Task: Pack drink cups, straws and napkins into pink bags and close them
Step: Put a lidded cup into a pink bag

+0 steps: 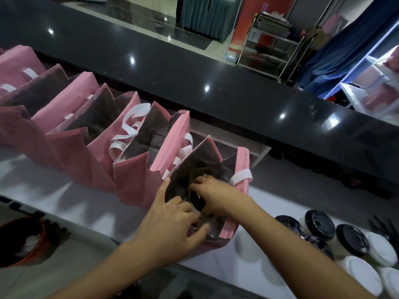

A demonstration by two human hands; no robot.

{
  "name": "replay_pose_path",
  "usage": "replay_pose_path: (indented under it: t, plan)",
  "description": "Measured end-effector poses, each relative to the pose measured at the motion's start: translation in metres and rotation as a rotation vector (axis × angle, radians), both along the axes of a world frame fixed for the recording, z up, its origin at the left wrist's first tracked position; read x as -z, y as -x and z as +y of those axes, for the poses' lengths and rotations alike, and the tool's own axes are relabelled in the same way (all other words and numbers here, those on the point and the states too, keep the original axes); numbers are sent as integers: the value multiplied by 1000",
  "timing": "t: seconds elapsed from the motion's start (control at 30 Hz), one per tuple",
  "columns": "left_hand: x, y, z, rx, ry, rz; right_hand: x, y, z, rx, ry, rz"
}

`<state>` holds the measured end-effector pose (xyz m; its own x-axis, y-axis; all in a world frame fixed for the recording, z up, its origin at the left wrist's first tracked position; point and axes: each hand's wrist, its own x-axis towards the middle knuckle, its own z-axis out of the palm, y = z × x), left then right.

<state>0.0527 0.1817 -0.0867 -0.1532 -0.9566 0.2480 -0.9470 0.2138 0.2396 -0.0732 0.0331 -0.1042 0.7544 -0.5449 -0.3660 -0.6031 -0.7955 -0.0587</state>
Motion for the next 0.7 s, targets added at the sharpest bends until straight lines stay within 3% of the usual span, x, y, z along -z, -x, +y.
replay_pose_path:
  t: [0.47,0.7]
  plan:
    - [4,-20,-7,88,0,23,3,-18,-9,148,-60,11]
    - [1,-31,-9,107,21,26,-32,-16,-19,287,-180,-193]
